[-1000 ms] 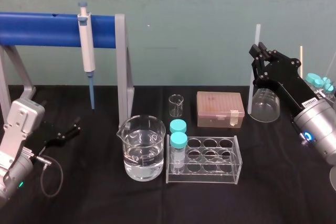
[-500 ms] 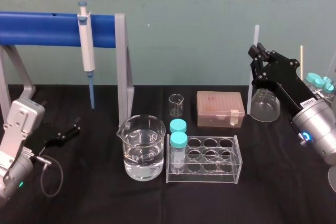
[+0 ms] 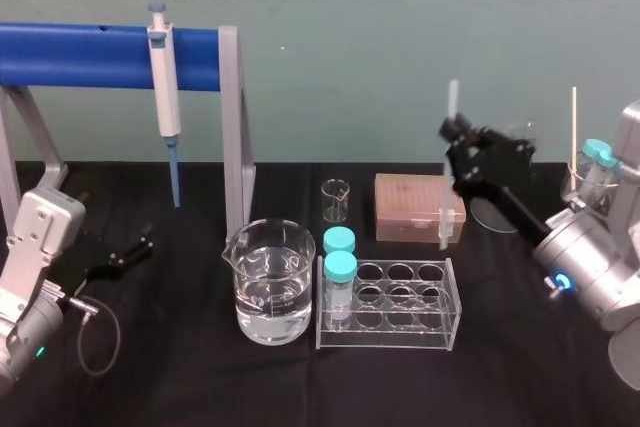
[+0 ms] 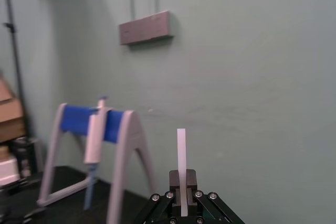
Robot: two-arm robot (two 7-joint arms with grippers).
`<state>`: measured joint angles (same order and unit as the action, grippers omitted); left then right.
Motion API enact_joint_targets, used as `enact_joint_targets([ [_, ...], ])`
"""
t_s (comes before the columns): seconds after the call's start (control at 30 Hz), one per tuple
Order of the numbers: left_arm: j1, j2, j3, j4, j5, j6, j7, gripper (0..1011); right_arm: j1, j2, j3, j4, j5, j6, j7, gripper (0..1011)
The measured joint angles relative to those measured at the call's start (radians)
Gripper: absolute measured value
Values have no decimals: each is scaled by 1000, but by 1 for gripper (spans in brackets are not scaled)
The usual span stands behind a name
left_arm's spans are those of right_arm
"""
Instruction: Pick up the stirring rod with one hand, then place it down.
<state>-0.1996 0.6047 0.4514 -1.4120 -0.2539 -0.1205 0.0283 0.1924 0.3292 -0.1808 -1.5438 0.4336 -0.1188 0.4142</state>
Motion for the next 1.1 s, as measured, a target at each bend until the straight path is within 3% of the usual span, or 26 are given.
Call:
enact_joint_targets([
  [0.37,0,0,0,0,0,0,0,1000,29,2,-70,91,59,-75,114,62],
  [0.6,0,0,0,0,0,0,0,1000,45,2,-86,131,73,-109,125,62],
  [1.1,0,0,0,0,0,0,0,1000,66,-14,-99,182,126,-130,148,62],
])
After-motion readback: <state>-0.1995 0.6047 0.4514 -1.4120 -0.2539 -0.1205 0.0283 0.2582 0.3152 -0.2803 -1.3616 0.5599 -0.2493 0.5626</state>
